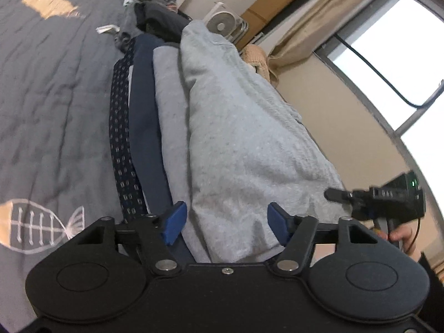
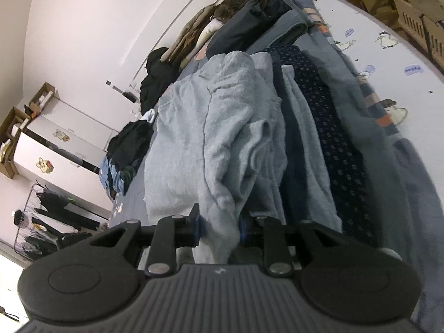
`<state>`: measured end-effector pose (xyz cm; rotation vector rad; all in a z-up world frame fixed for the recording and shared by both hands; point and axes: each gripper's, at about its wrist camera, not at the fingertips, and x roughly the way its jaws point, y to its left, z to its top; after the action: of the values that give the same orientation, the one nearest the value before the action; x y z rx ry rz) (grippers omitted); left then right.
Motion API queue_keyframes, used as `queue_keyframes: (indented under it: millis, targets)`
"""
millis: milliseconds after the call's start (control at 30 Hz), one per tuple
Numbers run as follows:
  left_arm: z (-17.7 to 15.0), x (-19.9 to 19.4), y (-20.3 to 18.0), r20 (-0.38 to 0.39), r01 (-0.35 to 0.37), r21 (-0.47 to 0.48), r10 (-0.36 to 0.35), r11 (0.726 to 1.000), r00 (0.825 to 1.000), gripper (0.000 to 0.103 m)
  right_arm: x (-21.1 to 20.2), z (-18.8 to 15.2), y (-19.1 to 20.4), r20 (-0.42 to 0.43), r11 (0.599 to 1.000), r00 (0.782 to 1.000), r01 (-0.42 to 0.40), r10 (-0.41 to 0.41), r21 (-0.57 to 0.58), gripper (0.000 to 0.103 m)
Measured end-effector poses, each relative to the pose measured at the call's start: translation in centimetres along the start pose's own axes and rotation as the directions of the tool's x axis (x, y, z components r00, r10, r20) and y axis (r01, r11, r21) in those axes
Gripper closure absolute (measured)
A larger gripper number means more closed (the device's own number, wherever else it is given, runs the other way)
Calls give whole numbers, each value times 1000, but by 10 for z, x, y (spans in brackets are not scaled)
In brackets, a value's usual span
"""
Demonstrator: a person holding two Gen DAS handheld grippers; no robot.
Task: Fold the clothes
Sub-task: 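Carry the shirt with both grippers onto the stack of folded clothes, then open both grippers and release the shirt onto the stack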
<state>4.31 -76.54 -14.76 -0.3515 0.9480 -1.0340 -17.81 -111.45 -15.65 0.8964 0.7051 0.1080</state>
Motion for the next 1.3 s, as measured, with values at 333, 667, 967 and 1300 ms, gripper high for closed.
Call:
queue_keyframes:
  millis: [333, 667, 967, 1300]
  targets:
    - [-10, 4, -4, -16, 16, -38, -17, 999, 1000, 92, -8, -26, -1, 22, 997, 996, 81, -81, 20, 77]
    - [-14, -21, -14, -39, 12, 62, -10, 998, 999, 97, -17, -27, -4, 115, 995, 989, 97, -96, -2, 96]
    - [-27, -30, -11, 7, -97, 71, 97, 993, 995, 86, -32, -35, -19, 117, 986, 979, 165, -165, 11, 72]
    - [-43, -40, -74, 100, -114, 183, 97, 976, 990, 60, -53, -61, 47, 294, 961, 951, 168, -99, -218, 66]
